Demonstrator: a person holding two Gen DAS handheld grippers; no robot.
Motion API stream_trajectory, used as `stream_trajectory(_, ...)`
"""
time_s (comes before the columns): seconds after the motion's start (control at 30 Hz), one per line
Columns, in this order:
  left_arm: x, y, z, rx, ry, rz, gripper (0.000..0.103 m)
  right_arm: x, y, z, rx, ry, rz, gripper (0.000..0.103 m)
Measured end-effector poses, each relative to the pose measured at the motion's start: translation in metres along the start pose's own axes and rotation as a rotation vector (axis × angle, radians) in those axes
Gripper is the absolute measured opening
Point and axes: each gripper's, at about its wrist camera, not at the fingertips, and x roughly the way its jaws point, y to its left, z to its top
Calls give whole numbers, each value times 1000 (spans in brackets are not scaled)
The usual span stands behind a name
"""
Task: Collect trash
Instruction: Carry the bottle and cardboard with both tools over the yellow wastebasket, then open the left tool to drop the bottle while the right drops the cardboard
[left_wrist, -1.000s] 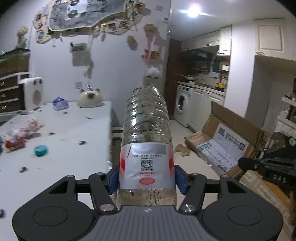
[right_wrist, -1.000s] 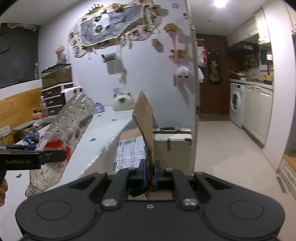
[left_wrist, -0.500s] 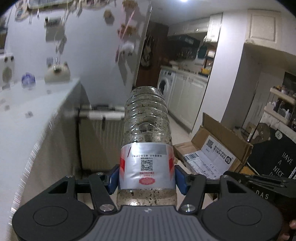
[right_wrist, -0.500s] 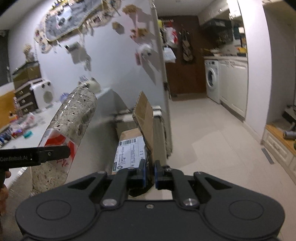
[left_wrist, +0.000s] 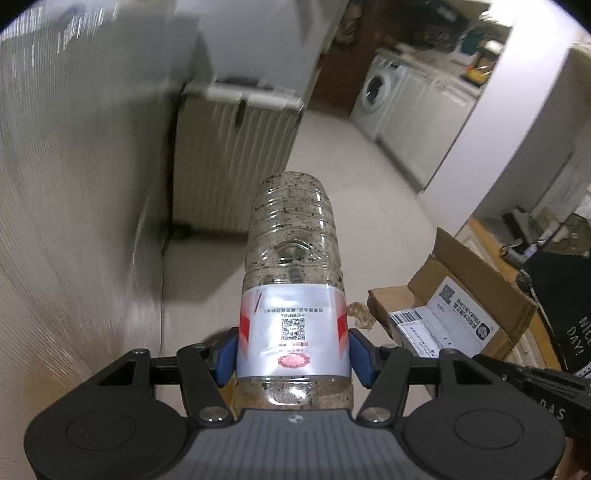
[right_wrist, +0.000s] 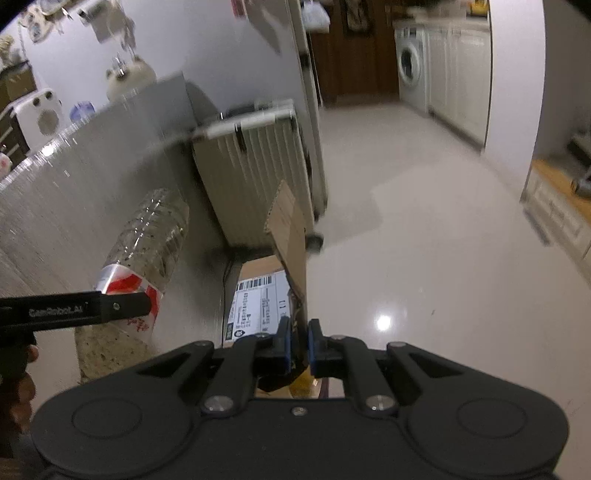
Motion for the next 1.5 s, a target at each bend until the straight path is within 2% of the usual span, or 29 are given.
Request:
stream_trajectory(0.23, 97, 41, -31, -137, 142, -1, 61, 90, -3, -32, 22, 179, -5, 9)
stream_trajectory(0.53, 201, 84, -67, -204, 341, 36, 61, 199, 5, -71, 97, 393, 6, 9)
stream_trajectory(0.77, 251, 106, -79, -214, 420, 53, 61, 261, 26, -83, -6, 475, -23, 9)
stream_trajectory(1.0, 278, 113, -82, -236, 419, 6, 63, 308, 23, -87, -17, 506, -36, 10)
stream_trajectory(1.13, 276, 115, -87, -192, 443, 72, 65, 319, 15, -94, 10, 518, -10, 12)
stream_trajectory(1.17, 276, 116, -87, -184, 449, 80, 69, 319, 13, -96, 16, 519, -15, 15)
stream_trajectory(1.2, 275, 117, -87, -181, 454, 88, 69, 320, 12, -97, 25, 517, -15, 23)
stream_trajectory(1.27, 270, 120, -87, -172, 465, 106, 71, 319, 10, -97, 35, 510, -11, 33)
stream_trajectory(1.5, 258, 114, -86, -94, 491, 111, 76, 307, 7, -95, -11, 500, 3, 37)
